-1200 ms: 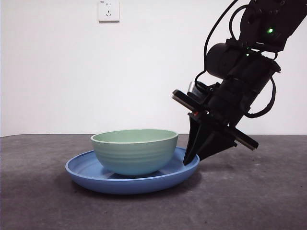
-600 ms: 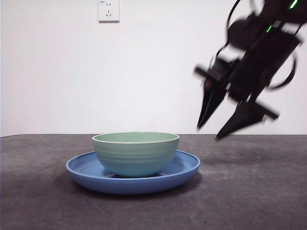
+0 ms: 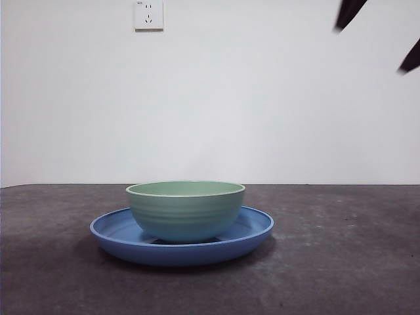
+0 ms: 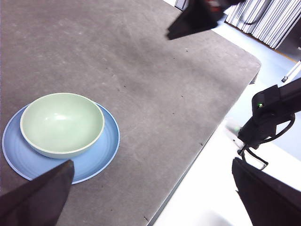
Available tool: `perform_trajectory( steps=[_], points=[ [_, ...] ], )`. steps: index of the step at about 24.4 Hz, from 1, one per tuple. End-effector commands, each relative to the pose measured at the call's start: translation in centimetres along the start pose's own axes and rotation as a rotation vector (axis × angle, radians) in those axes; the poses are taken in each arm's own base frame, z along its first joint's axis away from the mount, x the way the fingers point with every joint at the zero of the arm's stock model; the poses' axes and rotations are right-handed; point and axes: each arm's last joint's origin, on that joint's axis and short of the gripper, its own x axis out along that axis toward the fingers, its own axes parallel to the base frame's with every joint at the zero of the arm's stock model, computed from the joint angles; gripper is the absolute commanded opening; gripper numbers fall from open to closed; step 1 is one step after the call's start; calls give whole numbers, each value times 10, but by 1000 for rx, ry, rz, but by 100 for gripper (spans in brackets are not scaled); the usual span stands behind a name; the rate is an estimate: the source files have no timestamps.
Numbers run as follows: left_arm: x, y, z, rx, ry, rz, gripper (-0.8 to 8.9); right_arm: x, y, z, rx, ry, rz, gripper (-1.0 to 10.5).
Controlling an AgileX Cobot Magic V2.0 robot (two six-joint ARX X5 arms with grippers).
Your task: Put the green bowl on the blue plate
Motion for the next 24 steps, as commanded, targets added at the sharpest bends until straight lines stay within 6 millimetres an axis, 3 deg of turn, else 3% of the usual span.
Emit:
perform_trajectory(
  steps=[1, 6, 12, 21, 22, 23, 24],
  points=[
    [-1, -1, 2, 6, -13, -11, 625, -23, 8, -9, -105, -42, 3, 612],
    [-1, -1, 2, 6, -13, -11, 626, -59, 19, -36, -188, -108, 25, 611],
    [-1, -1, 2, 6, -13, -11, 625, -86, 27, -62, -229, -187, 47, 611],
    [-1, -1, 2, 12, -13, -11, 623, -96, 30, -74, -244, -216, 72, 600],
    [-1, -1, 2, 14, -13, -11, 612, -96, 30, -74, -243, -216, 72, 558],
    [-1, -1, 2, 14, -12, -11, 540, -96, 30, -74, -242, -214, 73, 433],
    [-1, -1, 2, 13, -11, -11, 372, -96, 30, -73, -235, -210, 73, 225]
  ],
)
